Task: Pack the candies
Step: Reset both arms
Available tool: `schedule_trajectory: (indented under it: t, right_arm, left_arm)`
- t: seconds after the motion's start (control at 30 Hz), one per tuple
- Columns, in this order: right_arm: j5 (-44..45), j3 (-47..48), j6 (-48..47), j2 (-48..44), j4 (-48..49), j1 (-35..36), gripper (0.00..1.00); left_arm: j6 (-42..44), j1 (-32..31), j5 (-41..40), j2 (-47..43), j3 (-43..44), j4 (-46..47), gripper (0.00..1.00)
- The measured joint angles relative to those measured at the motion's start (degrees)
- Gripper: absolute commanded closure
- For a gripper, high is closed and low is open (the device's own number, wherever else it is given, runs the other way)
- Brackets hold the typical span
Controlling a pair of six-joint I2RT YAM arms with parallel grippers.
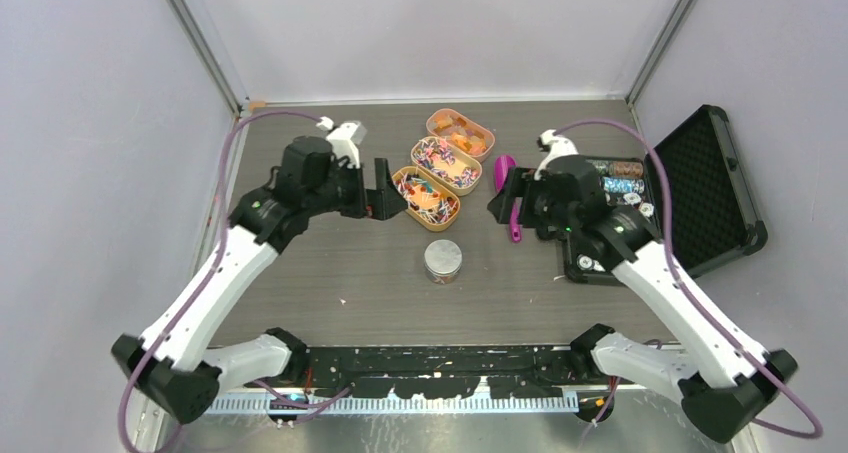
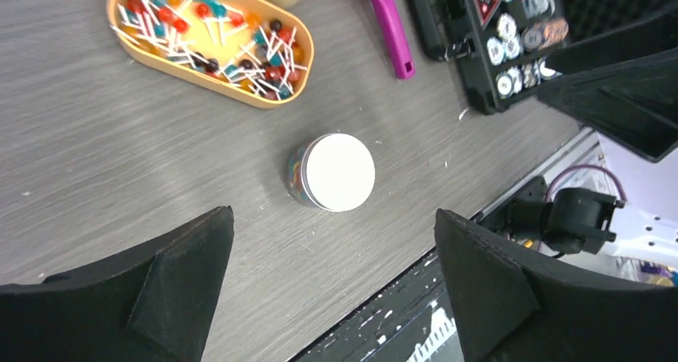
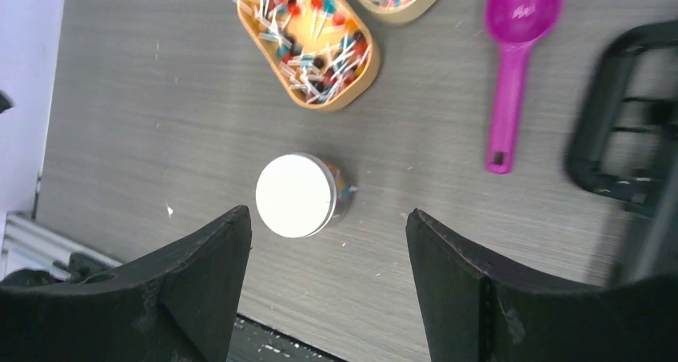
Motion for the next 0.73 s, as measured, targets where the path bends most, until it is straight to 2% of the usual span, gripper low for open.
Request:
schedule_trajectory:
  t: [0.13,0.33,0.57,0.73]
  right_arm:
    - [6.25,4.81,-1.46,-6.47,-6.43,0.0,0.24]
    - [9.31,5.92,-1.73,-16.17,-10.1,-0.02,0.23]
    - [9.44,0.59,-0.57,-22.84,-10.03,0.0,0.23]
    - [9.46,-3.43,-0.11,-24.02,-10.14,0.0,0.23]
  left_arm:
    - [2.4,0.0,-4.31,-7.37,1.86,-4.04,0.0]
    - [2.73,0.0,-7.32,-17.46,-0.83,-5.33,0.0]
    - [2.05,0.0,-8.57,-27.47,-10.95,-3.69,0.0]
    - [1.68,0.0,-9.51,-29.9,-13.75,-3.32,0.0]
